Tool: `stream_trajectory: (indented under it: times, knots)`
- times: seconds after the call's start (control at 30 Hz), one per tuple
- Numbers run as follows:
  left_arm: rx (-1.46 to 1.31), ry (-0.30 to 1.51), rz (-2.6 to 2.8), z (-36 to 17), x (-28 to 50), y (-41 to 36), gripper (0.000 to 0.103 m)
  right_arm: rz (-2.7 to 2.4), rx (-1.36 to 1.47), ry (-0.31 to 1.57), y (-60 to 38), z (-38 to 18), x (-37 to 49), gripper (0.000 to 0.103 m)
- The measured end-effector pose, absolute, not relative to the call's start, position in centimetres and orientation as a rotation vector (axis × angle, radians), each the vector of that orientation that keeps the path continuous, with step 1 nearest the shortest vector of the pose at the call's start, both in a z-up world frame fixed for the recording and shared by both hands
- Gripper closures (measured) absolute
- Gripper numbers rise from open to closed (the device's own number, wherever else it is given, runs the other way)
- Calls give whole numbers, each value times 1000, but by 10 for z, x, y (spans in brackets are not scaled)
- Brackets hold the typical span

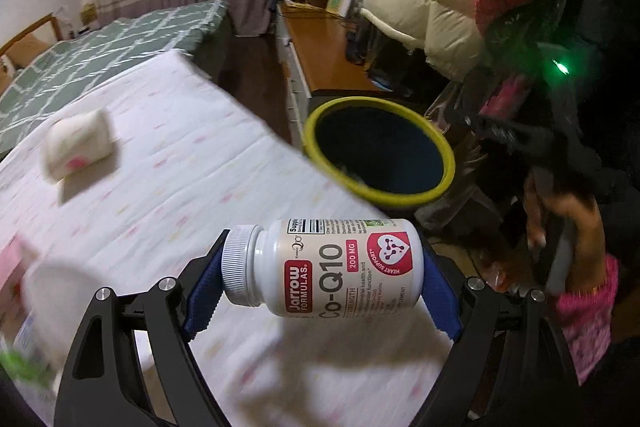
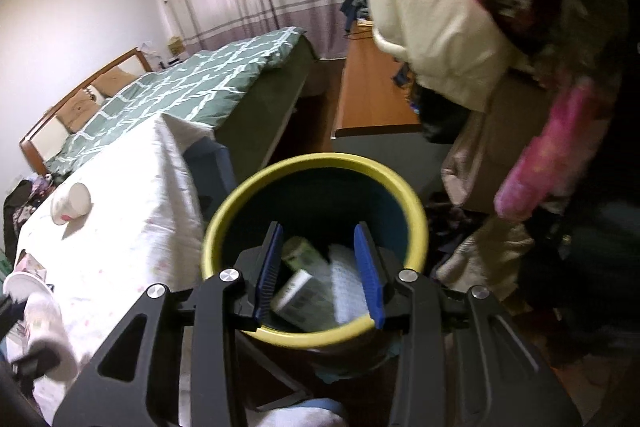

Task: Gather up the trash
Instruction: 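Grasp the white supplement bottle with the left gripper and drop it into the bin, then grasp the white plastic tub with the right gripper by its rim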

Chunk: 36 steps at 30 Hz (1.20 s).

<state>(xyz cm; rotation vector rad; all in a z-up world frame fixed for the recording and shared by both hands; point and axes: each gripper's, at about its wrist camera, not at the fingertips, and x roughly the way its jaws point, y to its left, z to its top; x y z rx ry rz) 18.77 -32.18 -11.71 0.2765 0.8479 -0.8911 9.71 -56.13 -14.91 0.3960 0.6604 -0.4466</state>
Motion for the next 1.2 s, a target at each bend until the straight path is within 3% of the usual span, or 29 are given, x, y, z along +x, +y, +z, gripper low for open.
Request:
stream_trajectory:
  times: [0.3, 0.57, 0.67, 0.93, 1.2]
  knots:
    - [304, 841, -1008, -117, 211, -452, 20, -532, 400, 668, -589, -158, 59, 64]
    - [337, 843, -1002, -129, 228, -522, 19, -555, 403, 683, -595, -165, 37, 60]
    - [336, 840, -987, -133, 233, -529, 8, -553, 410, 692, -595, -167, 34, 60]
    - [268, 799, -972, -105, 229, -494, 8, -533, 405, 689, -587, -163, 36, 59]
    - [138, 711, -900, -54, 203, -384, 5, -472, 371, 713, -563, -163, 51, 59]
